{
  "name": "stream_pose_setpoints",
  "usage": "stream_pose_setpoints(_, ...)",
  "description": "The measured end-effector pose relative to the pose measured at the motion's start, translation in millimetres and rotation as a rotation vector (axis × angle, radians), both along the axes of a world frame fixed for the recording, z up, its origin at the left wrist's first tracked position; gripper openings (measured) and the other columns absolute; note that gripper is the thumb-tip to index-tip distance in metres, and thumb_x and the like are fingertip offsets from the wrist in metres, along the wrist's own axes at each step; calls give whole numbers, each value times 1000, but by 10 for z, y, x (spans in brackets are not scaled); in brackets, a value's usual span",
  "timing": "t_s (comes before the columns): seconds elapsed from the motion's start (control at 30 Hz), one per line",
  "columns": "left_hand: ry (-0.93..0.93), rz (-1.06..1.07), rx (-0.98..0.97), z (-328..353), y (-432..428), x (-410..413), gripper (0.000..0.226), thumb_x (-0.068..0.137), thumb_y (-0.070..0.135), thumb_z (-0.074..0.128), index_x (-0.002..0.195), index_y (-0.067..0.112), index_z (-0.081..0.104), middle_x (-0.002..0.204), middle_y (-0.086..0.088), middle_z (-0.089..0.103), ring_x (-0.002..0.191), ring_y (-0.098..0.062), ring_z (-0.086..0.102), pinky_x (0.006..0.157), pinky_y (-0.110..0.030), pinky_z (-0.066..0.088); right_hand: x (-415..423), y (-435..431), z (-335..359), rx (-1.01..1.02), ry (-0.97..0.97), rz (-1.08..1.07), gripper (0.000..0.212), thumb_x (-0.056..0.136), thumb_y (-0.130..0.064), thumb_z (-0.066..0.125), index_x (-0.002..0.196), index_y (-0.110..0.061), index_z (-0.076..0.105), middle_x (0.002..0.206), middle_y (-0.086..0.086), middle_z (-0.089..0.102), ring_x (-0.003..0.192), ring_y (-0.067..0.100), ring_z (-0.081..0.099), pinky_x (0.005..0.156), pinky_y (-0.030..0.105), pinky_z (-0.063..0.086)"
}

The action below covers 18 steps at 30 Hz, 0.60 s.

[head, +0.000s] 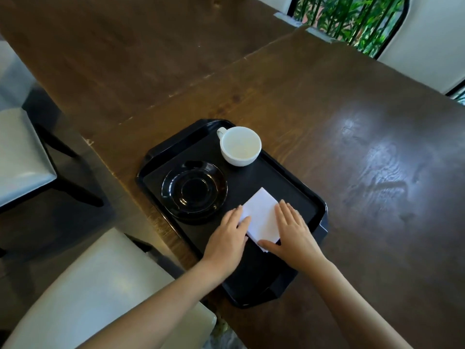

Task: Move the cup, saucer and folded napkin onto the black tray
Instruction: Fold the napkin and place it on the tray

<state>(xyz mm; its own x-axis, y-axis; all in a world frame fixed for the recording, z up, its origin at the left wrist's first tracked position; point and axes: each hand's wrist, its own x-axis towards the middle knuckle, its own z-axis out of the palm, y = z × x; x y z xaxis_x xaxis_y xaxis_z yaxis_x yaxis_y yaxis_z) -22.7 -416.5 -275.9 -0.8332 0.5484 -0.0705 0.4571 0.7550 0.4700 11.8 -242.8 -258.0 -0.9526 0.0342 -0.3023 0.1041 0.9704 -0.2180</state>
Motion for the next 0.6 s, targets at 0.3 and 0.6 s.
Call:
stream_pose_setpoints(0.3, 82, -28, -59, -43, -3, -1, 42, 95, 16, 44, 137, 10, 40, 151, -10, 28, 139, -23, 21, 98, -29, 43, 40, -33, 10, -11, -35, -26, 99, 83, -65, 46, 149, -9, -2, 160, 7, -5, 147, 21, -2, 118, 32, 6)
stream_pose_setpoints(0.6, 36, -42, -94, 32, -12, 13, 43, 93, 15, 48, 135, 9, 41, 150, -10, 29, 137, -25, 22, 96, -36, 44, 38, -69, 113, -17, -108, -53, 100, 82, -64, 50, 150, -10, 0, 160, 6, -4, 147, 22, 0, 118, 36, 11)
